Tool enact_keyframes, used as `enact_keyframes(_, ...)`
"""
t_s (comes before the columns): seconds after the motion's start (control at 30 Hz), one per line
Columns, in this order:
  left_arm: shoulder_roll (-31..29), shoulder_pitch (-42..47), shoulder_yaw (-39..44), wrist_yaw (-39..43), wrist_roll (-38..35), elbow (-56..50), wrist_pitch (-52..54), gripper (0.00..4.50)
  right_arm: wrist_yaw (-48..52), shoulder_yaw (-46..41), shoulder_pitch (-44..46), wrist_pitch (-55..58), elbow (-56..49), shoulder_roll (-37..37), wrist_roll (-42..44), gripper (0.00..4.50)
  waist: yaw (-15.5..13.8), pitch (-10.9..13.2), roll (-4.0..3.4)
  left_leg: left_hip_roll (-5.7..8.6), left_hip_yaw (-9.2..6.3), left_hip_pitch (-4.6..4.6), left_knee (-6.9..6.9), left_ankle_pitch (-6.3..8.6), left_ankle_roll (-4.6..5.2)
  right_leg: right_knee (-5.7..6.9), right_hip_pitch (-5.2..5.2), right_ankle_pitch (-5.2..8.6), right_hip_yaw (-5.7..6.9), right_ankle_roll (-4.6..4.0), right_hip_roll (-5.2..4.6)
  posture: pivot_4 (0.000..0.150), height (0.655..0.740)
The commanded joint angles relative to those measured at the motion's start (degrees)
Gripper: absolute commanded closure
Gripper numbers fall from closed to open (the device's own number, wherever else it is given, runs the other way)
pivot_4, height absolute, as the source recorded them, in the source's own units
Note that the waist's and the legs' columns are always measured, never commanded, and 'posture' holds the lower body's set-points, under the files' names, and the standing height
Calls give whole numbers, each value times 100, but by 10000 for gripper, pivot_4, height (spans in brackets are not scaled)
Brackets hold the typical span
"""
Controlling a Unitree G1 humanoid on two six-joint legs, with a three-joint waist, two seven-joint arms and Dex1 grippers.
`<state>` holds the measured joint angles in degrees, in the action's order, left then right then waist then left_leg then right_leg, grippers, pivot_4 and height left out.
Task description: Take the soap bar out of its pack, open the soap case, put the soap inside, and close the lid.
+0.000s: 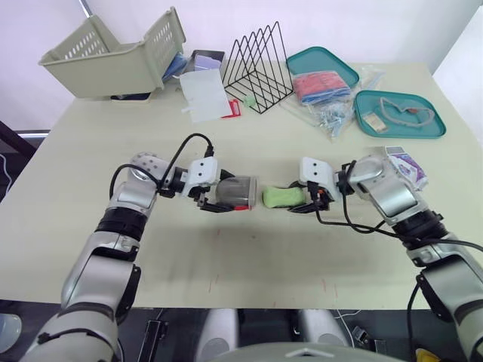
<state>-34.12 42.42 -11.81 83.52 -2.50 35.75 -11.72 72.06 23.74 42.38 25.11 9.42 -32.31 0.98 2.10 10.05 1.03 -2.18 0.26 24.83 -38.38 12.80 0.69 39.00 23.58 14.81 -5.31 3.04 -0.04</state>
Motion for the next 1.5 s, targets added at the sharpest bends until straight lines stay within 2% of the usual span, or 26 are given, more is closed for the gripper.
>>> enact_keyframes(0.03, 94, 127, 44, -37, -128, -209, 44, 10428, 101, -113, 250, 393, -546, -74, 128, 20212, 15, 0, 0, 0, -1, 0, 0, 0, 0, 1, 1, 0, 0, 0, 1, 1500, 7400)
enact_keyframes(0.63, 494, 350, -10, -154, -24, -139, -57, 10428, -109, 113, 487, 920, -681, 75, -62, 20212, 20, 0, 0, 0, -3, 0, 1, 0, 0, 1, 0, 0, 2, 0, 3, 1500, 7400)
enact_keyframes(0.9, 788, 402, -119, -405, 77, -125, -99, 10428, -264, 431, 830, 1575, -1194, 105, -314, 20212, 19, 0, 0, 0, -4, 1, 2, 0, 0, 0, 1, 0, 3, 0, 2, 1500, 7400)
enact_keyframes(1.03, 836, 383, -169, -449, 88, -131, -117, 10428, -327, 304, 777, 1981, -1499, 190, -98, 20212, 19, 0, 0, 0, -5, 2, 2, 0, 0, 0, 1, 0, 3, 0, 2, 1500, 7400)
enact_keyframes(1.1, 842, 367, -183, -448, 87, -125, -129, 10428, -346, 204, 729, 2046, -1586, 188, 2, 9904, 19, 0, 0, 0, -5, 1, 2, 0, 0, 0, 1, 0, 3, 0, 2, 1500, 7400)
enact_keyframes(1.13, 839, 364, -187, -445, 87, -119, -135, 10428, -334, 183, 711, 2022, -1612, 160, 34, 6793, 19, 0, 0, 0, -5, 1, 2, 0, 0, 0, 1, 0, 3, 0, 2, 1500, 7400)
enact_keyframes(1.17, 833, 361, -193, -440, 91, -109, -145, 10428, -307, 151, 687, 2040, -1655, 121, 87, 1878, 17, 0, 0, 0, -5, 2, 2, 0, 0, 0, 1, 0, 3, 0, 2, 1500, 7400)
enact_keyframes(1.2, 826, 361, -201, -438, 97, -92, -161, 10428, -284, 122, 664, 2061, -1701, 83, 131, 488, 15, 0, 0, 0, -6, 2, 2, 0, 0, 0, 1, 0, 3, 0, 2, 1500, 7400)
enact_keyframes(1.5, 805, 405, -188, -426, 133, 28, -247, 10428, -159, -303, 379, 1862, -1880, -659, 497, 488, -1, 0, 0, 1, -8, 4, 2, 0, 0, -3, 1, 0, 6, 0, 2, 1500, 7400)
